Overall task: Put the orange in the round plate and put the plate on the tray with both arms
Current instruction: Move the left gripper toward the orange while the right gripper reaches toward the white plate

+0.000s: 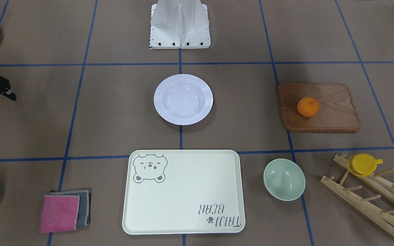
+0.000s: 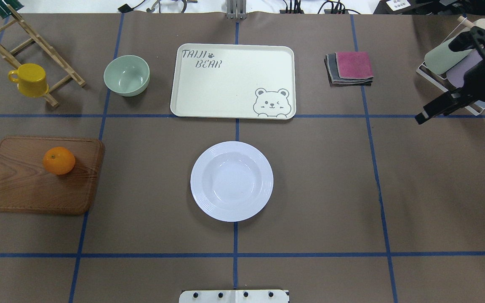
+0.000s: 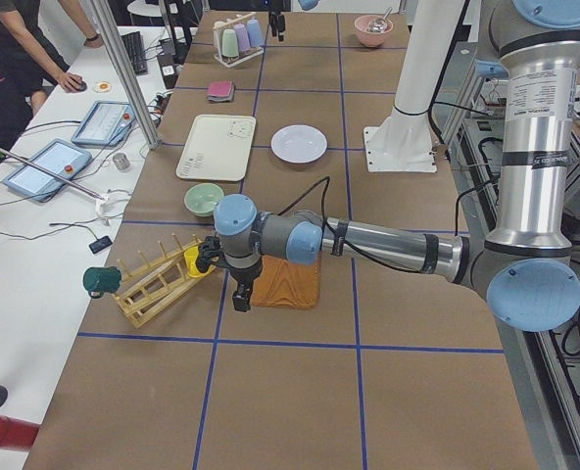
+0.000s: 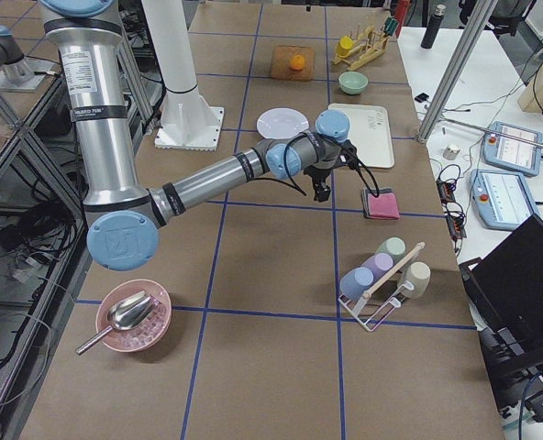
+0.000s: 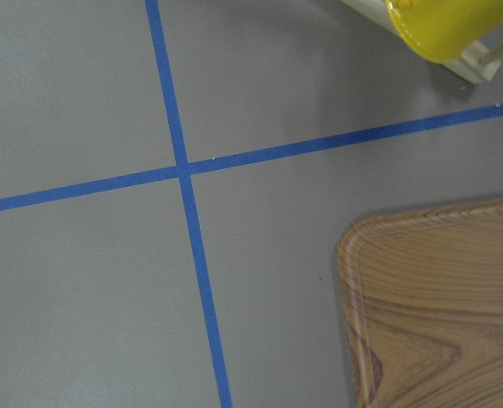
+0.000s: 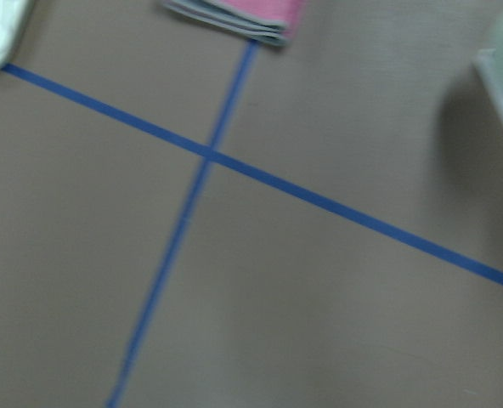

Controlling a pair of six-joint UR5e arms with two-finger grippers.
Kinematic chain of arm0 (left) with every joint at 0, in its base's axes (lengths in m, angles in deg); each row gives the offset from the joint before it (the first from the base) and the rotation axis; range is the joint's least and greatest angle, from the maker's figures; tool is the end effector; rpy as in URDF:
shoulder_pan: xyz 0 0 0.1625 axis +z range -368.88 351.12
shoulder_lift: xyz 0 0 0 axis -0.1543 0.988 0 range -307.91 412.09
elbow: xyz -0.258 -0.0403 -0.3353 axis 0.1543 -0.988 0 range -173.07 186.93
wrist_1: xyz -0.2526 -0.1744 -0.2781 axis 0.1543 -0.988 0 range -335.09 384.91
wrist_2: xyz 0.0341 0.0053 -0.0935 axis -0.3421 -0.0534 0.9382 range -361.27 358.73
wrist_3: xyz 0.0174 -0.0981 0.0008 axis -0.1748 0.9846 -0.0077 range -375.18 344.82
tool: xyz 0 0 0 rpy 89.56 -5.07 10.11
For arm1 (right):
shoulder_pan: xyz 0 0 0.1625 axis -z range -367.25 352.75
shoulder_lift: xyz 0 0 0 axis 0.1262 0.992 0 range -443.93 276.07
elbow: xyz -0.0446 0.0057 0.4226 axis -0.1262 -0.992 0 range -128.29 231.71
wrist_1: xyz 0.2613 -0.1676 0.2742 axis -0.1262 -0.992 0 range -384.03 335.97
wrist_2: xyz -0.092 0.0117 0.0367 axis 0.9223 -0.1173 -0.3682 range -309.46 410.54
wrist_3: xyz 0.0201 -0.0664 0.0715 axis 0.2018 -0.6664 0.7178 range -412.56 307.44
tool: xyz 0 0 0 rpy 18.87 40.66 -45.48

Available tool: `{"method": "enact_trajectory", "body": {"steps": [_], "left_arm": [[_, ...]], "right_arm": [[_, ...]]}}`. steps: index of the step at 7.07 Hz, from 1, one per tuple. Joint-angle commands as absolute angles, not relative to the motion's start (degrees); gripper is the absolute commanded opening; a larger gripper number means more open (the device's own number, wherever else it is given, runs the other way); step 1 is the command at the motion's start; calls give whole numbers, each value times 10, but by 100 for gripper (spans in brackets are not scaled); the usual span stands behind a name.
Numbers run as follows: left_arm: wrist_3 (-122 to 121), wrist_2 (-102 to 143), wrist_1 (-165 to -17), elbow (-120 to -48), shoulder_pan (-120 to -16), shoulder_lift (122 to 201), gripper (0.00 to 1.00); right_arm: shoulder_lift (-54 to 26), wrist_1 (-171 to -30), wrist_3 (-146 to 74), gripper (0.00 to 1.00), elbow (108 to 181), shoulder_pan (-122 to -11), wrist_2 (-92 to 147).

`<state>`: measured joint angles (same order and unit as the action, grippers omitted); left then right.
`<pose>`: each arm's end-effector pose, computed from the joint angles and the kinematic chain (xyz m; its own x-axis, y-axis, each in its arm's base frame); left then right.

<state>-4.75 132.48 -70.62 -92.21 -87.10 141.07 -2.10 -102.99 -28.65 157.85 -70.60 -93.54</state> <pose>0.0378 -0.4972 0.5785 0.6986 0.1298 -0.7036 -0.0730 0.9912 0.1103 -0.1920 -0.4999 0.4117 0.4354 -0.3281 0.8383 0.2070 0.9428 0.2614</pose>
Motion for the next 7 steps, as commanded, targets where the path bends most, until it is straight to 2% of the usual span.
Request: {"method": "enact_trajectory", "body": {"steps": [1,2,3,7], "left_arm": [[114,1323,-795,-923,-801,1411,100],[179,1302,-824,-927,-771,1420,100],[231,1280,-824,-940,-739,1431,100],[425,1235,-825,-942,-616,1502,100]], "right_arm": [[-31,-750,39,100,1540,-618,-920],[-45,-609,203,100,1510,-567,-846],[-69,-535,304,100,1495,-511,-766],[-91,-524,387,100,1503,-458,-670]]}}
